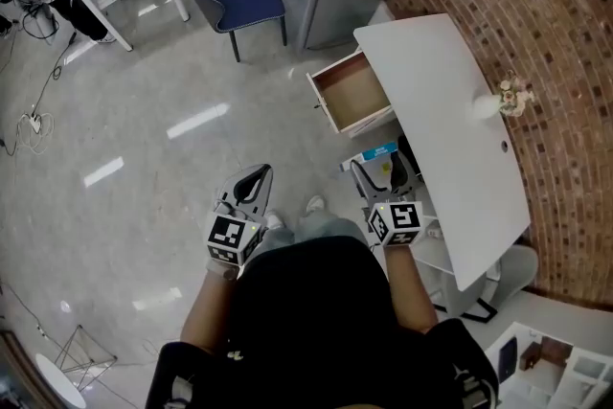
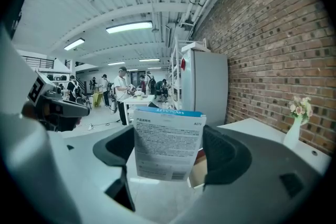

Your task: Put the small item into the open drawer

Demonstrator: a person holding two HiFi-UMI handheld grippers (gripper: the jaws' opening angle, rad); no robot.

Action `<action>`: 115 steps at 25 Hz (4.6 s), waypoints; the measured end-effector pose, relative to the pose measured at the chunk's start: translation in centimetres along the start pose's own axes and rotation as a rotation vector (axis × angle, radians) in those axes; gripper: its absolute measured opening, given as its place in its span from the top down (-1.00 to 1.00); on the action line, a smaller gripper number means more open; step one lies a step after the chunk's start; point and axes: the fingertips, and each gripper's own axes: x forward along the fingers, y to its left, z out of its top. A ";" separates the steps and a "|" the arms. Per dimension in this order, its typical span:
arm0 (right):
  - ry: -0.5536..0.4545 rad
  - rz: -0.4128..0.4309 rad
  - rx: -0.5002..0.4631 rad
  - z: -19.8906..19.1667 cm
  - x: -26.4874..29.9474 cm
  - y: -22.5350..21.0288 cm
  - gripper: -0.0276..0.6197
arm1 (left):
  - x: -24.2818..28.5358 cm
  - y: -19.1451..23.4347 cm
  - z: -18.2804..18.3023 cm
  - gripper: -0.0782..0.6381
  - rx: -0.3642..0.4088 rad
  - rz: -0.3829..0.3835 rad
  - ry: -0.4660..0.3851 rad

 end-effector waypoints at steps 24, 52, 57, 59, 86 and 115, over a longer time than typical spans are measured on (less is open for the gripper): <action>0.074 0.067 0.028 1.0 18.2 -14.6 -0.37 | 20.4 5.7 3.7 0.77 -0.011 0.042 0.086; 0.291 0.038 0.084 -8.6 29.1 -15.7 -0.37 | 25.3 11.9 3.6 0.77 -0.021 0.027 0.225; 0.350 -0.005 0.102 -13.0 30.0 -15.9 -0.37 | 25.1 12.7 2.5 0.78 -0.016 0.007 0.259; 0.377 -0.017 0.102 -14.9 30.6 -16.0 -0.37 | 25.1 13.0 1.8 0.78 -0.012 -0.005 0.273; 0.649 -0.132 0.102 -31.6 34.6 -16.8 -0.37 | 23.4 15.5 -3.6 0.78 -0.011 -0.041 0.399; 0.716 -0.122 0.113 -33.2 35.9 -17.2 -0.37 | 24.4 15.7 -3.2 0.77 -0.024 -0.018 0.392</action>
